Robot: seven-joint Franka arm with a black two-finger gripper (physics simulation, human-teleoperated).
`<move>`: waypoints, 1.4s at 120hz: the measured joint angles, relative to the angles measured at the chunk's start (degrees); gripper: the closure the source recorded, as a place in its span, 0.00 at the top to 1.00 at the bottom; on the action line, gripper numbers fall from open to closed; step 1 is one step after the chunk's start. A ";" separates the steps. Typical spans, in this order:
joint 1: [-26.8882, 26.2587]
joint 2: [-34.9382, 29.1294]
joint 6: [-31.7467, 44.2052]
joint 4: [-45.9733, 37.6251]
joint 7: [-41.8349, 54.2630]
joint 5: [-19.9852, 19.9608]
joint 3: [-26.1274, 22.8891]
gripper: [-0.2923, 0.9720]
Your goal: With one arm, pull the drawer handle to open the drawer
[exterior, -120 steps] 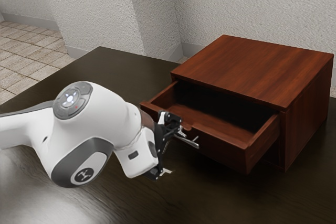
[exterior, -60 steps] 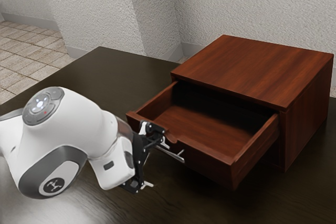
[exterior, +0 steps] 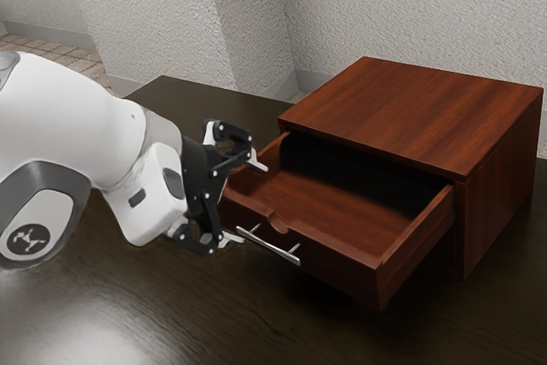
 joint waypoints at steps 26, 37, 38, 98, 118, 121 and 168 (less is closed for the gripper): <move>0.09 7.67 -12.16 16.01 -5.85 -0.98 0.13 0.77; 0.44 8.97 -16.15 17.52 -9.63 -1.06 1.12 0.77; 0.45 9.08 -16.47 17.56 -10.02 -1.06 1.23 0.77; 6.40 18.84 -28.92 25.87 -38.56 -1.10 3.31 0.77; 8.82 21.56 -31.34 28.38 -46.29 -1.13 2.78 0.77; 8.83 21.66 -31.63 28.47 -47.25 -1.06 2.76 0.77; 8.72 22.69 -35.31 29.60 -58.37 -1.10 3.02 0.77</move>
